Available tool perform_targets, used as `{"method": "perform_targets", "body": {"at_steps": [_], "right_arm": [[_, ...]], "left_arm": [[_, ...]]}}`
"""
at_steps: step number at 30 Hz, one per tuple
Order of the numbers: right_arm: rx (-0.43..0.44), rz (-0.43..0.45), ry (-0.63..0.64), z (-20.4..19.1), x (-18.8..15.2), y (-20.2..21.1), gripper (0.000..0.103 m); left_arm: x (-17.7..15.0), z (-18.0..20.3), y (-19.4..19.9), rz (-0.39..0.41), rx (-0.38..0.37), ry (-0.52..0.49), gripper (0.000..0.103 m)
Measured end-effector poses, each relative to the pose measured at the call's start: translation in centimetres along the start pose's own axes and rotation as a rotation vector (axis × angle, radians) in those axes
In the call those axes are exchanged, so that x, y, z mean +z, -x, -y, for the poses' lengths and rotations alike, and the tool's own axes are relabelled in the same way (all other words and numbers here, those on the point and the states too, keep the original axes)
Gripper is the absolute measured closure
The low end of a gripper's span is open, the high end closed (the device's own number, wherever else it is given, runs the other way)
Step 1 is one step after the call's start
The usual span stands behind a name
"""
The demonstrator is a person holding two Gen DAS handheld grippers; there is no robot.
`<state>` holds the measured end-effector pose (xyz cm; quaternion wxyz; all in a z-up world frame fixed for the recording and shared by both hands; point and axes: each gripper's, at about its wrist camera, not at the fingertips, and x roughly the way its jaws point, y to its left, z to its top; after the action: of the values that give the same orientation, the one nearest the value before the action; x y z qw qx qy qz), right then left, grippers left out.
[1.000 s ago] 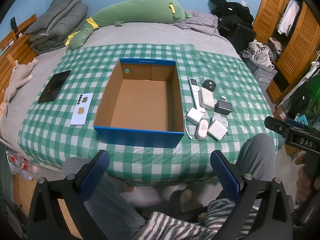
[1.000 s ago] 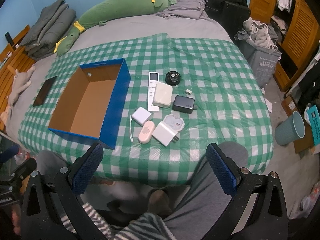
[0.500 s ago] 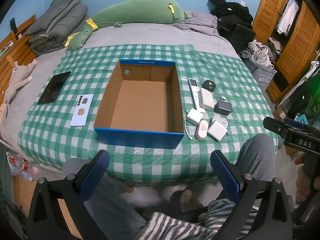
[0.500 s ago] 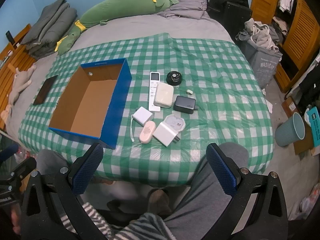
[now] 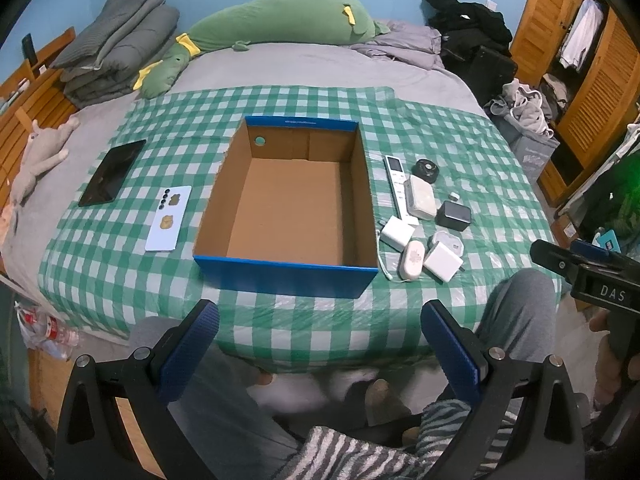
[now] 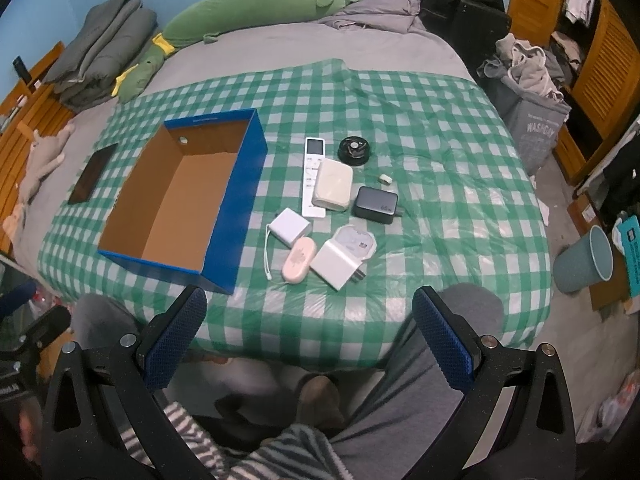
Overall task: Flip cup upside down
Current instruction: 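Move the right gripper down to the white square charger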
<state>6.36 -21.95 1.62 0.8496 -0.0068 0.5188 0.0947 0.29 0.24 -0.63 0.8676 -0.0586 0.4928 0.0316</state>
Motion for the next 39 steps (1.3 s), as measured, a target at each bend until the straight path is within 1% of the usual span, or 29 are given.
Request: {"method": "perform_targets", "body": {"at_steps": [5,10,14,16,18,21,23,26,28,34,37,39], "right_arm": [[0.040,-0.012,0.023,0.3,0.5,-0.9,0.002],[0.004,-0.013,0.099,0.3,1.1,-1.8,0.002],[0.041,-0.069,0.141,0.7,1.8,-3.1,0.002],[0.031,-0.090,0.170,0.7,2.2,-3.6,0.002],[0.011,-0.091,0.200,0.7,2.5,-4.2,0.002],[-0.019,-0.108,0.254,0.5,2.9,-5.3,0.002],[-0.016,-0.126,0.283,0.3,3.1,-6.0,0.002],[0.006,-0.152,0.309,0.2,3.6,-6.9,0.002],[0.007,-0.167,0.314,0.1,4.1,-7.5,0.002],[0.038,-0.196,0.335,-0.1,5.4,-9.0,0.002],[0.027,-0.223,0.357,0.1,5.7,-10.6,0.002],[0.004,-0.240,0.371,0.4,5.7,-12.1,0.002]], "left_arm": [[0.8,-1.0,-0.8,-0.023,0.013,0.001,0.001],[2.1,-2.2,-1.5,-0.042,0.046,-0.026,0.001],[3.5,-3.1,-2.3,-0.053,0.087,-0.074,0.001],[4.1,-3.6,-2.7,-0.065,0.107,-0.091,0.001],[4.9,-3.9,-3.2,-0.064,0.121,-0.109,0.001],[5.8,-4.8,-4.2,-0.087,0.152,-0.123,0.001],[6.4,-5.3,-5.0,-0.116,0.155,-0.128,0.001],[7.2,-6.4,-6.2,-0.171,0.126,-0.117,0.001],[7.7,-7.0,-6.9,-0.193,0.112,-0.115,0.001],[9.4,-8.7,-9.5,-0.270,0.131,-0.115,0.001],[10.0,-9.6,-11.2,-0.303,0.132,-0.106,0.001],[10.2,-10.1,-12.1,-0.315,0.145,-0.100,0.001]]}}
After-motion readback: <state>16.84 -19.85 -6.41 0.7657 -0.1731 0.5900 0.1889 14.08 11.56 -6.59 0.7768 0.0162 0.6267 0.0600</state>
